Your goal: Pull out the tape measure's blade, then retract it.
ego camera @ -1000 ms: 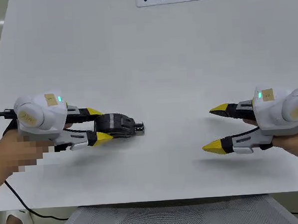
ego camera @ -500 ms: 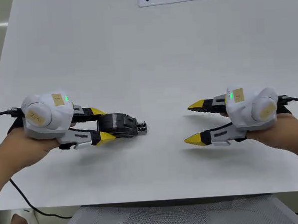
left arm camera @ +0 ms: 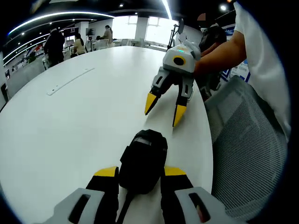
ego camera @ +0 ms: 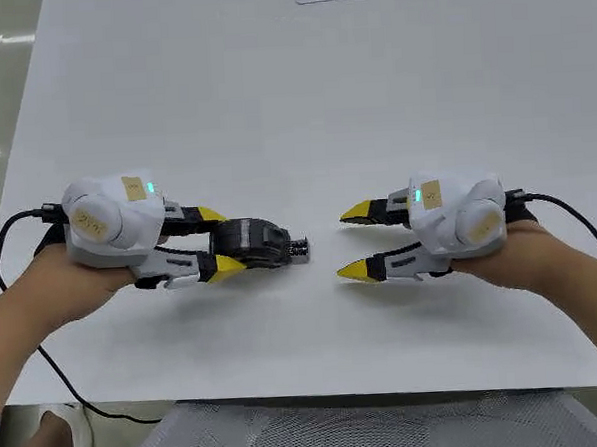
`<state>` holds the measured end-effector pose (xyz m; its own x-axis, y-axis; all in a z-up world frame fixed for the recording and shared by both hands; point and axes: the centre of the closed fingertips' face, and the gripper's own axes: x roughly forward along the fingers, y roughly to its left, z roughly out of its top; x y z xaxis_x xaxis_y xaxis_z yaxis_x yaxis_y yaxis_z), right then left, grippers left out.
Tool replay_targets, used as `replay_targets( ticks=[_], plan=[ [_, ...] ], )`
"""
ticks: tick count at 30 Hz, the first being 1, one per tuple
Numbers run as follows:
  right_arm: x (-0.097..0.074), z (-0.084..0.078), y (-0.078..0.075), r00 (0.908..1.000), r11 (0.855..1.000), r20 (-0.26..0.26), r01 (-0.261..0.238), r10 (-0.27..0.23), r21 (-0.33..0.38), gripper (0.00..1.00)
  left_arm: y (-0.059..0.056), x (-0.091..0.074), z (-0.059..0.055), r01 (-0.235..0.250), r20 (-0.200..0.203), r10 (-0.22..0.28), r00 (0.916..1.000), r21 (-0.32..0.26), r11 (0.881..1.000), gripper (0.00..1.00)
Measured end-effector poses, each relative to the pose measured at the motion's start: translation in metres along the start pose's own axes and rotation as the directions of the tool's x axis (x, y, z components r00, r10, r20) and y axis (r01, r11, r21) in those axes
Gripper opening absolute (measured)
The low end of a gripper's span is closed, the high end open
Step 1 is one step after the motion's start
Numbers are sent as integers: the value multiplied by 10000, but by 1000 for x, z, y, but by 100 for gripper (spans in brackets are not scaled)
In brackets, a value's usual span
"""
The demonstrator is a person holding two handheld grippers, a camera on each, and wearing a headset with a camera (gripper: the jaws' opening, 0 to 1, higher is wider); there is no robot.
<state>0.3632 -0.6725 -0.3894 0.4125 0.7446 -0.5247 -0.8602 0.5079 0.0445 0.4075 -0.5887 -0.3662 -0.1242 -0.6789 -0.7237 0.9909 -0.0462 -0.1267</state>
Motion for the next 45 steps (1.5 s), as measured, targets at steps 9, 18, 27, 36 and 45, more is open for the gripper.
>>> replay_targets(
  ticks=[9,18,27,36,45],
  plan=[
    [23,6,3,9997,9998,170,-158,159,-108,30,0,0,0,-35,-5,35,10000,-3,10000,32],
    [34,13,4,9991,9997,359,-219,221,-70,25,0,0,0,-37,2,37,10000,-35,10000,32],
    [42,9,5,9992,9996,291,-256,260,-144,18,0,1,0,-40,2,40,10000,-2,10000,32],
    [47,10,4,9988,9995,392,-274,281,-183,16,0,0,0,-26,9,26,10000,6,10000,32],
    [48,13,4,9978,9982,539,-358,385,-487,15,0,0,0,5,-37,-5,10000,63,10000,32]
  ],
)
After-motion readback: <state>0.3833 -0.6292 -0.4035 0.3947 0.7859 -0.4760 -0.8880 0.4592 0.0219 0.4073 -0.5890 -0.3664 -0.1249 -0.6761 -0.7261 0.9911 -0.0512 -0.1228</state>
